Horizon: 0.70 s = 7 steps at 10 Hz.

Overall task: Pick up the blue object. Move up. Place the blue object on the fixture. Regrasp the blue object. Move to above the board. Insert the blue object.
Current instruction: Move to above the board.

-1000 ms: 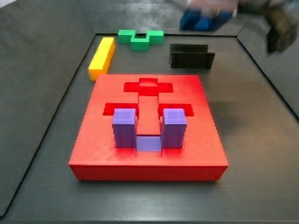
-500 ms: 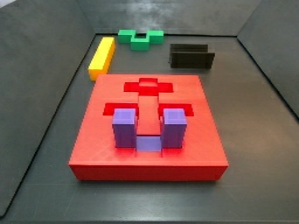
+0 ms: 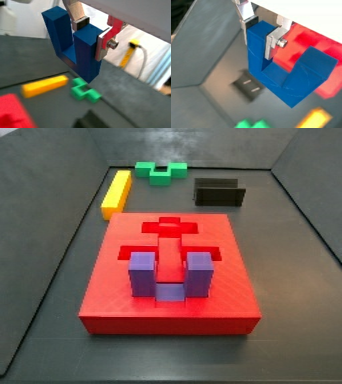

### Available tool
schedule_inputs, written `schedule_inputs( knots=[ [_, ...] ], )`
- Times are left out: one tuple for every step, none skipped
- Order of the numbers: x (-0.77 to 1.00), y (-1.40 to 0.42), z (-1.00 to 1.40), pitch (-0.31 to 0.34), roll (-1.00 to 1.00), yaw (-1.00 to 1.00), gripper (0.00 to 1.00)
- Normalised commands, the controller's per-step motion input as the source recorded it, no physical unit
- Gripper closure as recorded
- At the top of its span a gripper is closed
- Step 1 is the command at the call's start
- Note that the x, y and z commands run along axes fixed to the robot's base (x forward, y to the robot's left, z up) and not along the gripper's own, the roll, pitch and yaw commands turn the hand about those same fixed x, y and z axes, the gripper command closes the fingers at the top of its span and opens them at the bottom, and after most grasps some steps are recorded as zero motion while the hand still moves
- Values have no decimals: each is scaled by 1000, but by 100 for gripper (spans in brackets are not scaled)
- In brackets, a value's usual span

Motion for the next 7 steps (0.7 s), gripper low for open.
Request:
schedule_inputs(
  knots=[
    [-1400,-1270,158,-53,-1000,6,100],
    [-653,-543,66,-66,-1000,6,100],
    [-336,-237,27,-59,-1000,0,100],
    [-214,-138,10,-46,-1000,-10,100],
    [-108,-58,17,-58,-1000,-19,100],
    [-86,-19,1,-64,-878,-15,100],
    [-67,19,4,-60,-583,-13,100]
  ],
)
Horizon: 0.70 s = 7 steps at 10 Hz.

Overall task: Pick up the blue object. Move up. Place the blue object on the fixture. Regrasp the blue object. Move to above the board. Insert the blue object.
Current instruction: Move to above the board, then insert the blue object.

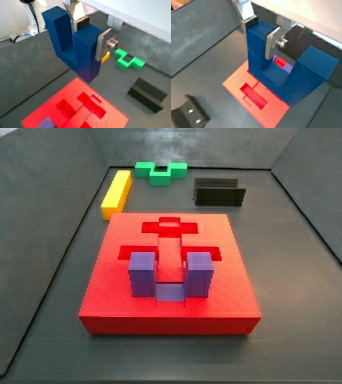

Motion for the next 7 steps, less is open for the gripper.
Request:
schedule_inputs(
  knots=[
    [-57,15,1,-50,-344,-9,100],
    [-41,11,-1,-47,-213,-7,100],
    [20,0,0,0,0,0,100],
    [91,0,0,-157,-241,0,100],
    [106,29,0,-371,-439,-171,100],
    [226,0,0,-391,-431,-337,100],
    [320,6,-23,-393,-430,-431,100]
  ],
)
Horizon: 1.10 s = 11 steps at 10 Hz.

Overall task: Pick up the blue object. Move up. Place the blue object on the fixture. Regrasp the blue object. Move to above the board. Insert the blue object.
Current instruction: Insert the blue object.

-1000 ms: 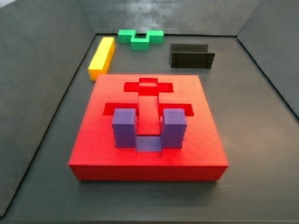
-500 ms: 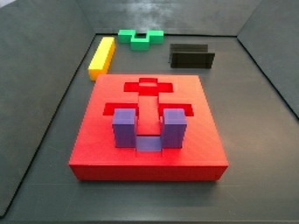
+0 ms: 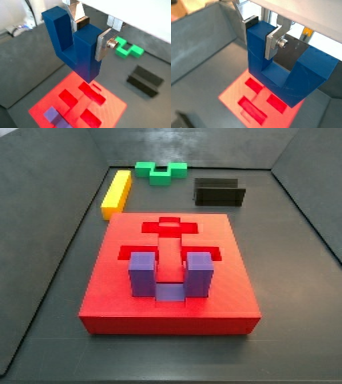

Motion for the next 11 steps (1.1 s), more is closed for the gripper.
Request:
schedule_inputs(
  knots=[
    [300,49,0,-403,-461,-443,100],
    [223,109,-77,-387,-361,-366,100],
    [183,169,-263,-257,-186,-180,100],
    [289,231,-246,0,0,-89,100],
    [420,274,-334,59,127,0,100],
    [403,337,-343,44,151,91,100],
    [306,374,-311,57,144,494,100],
    [229,326,-317,56,139,586,100],
    [194,297,-343,46,133,631,100],
    [214,291,-326,49,137,617,100],
    [151,157,-417,0,129,517,100]
  ],
)
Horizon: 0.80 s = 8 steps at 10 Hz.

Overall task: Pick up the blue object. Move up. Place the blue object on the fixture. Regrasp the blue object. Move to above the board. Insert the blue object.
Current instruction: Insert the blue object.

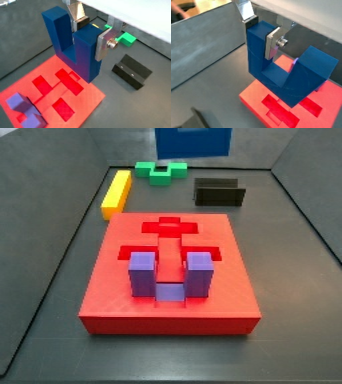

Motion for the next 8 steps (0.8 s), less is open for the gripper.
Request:
schedule_inputs(
  knots=[
    [0,0,-609,-114,64,209,100],
    [0,-6,-580,-131,113,0,100],
    [0,-54,-474,-101,143,-71,100],
    [-80,-6,-377,-99,120,-197,100],
    [-103,0,-400,-110,70,-197,100],
    [-140,0,-414,-143,59,-211,100],
    [-126,-9,-377,-141,63,-214,100],
    [-54,-6,-371,-139,33,-160,100]
  ],
)
